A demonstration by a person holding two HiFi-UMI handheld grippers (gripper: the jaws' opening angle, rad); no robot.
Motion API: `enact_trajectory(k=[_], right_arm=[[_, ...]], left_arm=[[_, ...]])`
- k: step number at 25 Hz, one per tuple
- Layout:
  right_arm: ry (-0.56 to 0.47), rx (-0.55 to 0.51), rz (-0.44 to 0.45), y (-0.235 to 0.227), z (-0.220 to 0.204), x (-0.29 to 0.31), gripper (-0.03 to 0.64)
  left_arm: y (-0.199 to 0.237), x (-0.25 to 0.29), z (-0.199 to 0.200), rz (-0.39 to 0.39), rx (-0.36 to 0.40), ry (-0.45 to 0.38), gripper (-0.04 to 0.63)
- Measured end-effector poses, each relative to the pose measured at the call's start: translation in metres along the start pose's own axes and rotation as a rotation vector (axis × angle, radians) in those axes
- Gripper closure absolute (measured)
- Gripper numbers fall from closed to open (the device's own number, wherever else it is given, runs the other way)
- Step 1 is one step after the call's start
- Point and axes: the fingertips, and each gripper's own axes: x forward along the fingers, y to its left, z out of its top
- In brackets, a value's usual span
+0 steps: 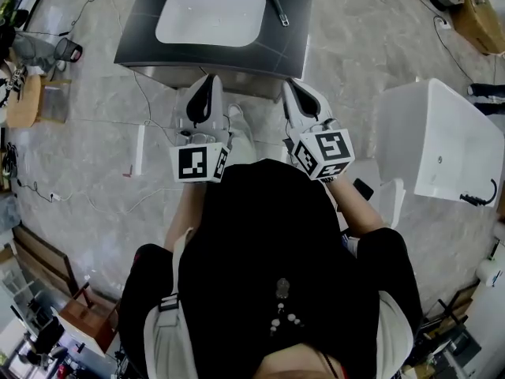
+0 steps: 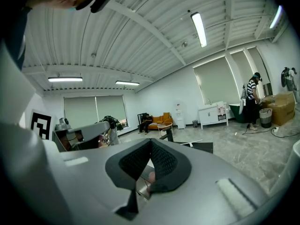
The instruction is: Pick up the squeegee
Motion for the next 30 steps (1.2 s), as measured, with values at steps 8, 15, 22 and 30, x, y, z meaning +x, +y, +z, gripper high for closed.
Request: enact_trajectory(k=[8,15,22,30], right_arm=[[0.033,0.008,-0.037,-0.025,0.002,0.048,0.615],[0.043,0.012,-0.073,-0.037,0.019,0.097,0.614],[0.059,0.004,-0.120,-0.052,0.029,0.145,0.614],[0.056,0.003,-0.191,-0.071,0.041,0.198,0.615]], left_arm=[[0.026,0.055,-0.013,-0.040,-0.019,0.024,0.594],[0.054,0.103,-0.018,-0.079,-0.051,0.040,0.594],[0.075,0.156,-0.026,-0.155,-0.074,0.052,0.594],[0.095,0.215,-0.030,-0.258,-0.097,0.054,0.594]])
